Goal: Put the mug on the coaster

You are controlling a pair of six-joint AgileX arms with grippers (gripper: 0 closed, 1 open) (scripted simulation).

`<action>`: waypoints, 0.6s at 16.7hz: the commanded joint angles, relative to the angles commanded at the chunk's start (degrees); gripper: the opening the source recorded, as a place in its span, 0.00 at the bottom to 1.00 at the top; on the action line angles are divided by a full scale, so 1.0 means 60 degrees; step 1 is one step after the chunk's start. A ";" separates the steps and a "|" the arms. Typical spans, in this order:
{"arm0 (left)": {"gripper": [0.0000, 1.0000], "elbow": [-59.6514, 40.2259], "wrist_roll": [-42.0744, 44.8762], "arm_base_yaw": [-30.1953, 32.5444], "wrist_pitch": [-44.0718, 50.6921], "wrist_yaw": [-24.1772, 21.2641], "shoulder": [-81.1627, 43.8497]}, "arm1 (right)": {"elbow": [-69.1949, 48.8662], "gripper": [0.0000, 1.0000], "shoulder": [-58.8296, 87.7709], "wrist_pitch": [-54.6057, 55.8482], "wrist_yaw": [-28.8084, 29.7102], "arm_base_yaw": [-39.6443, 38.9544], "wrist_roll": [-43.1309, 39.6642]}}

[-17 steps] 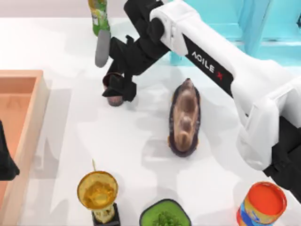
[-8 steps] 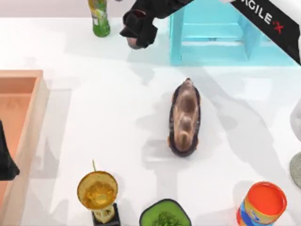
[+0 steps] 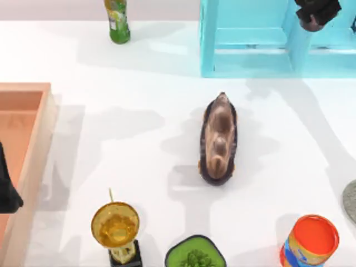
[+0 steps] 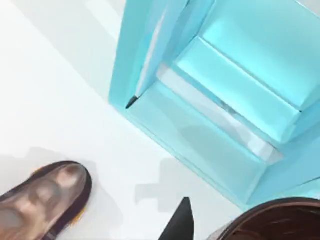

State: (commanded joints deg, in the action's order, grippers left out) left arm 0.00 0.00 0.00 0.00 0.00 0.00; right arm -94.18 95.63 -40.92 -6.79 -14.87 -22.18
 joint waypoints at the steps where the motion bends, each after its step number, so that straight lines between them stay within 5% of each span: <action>1: 1.00 0.0000 0.0000 0.0000 0.0000 0.0000 0.0000 | 0.1201 0.00 -0.0949 0.0269 0.0236 0.0276 0.0391; 10: 1.00 0.0000 0.0000 0.0000 0.0000 0.0000 0.0000 | 0.9692 0.00 -0.6793 0.2178 0.1359 0.1960 0.3402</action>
State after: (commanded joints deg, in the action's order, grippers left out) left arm 0.00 0.00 0.00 0.00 0.00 0.00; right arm -36.03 54.87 -27.85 1.36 -3.11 -1.77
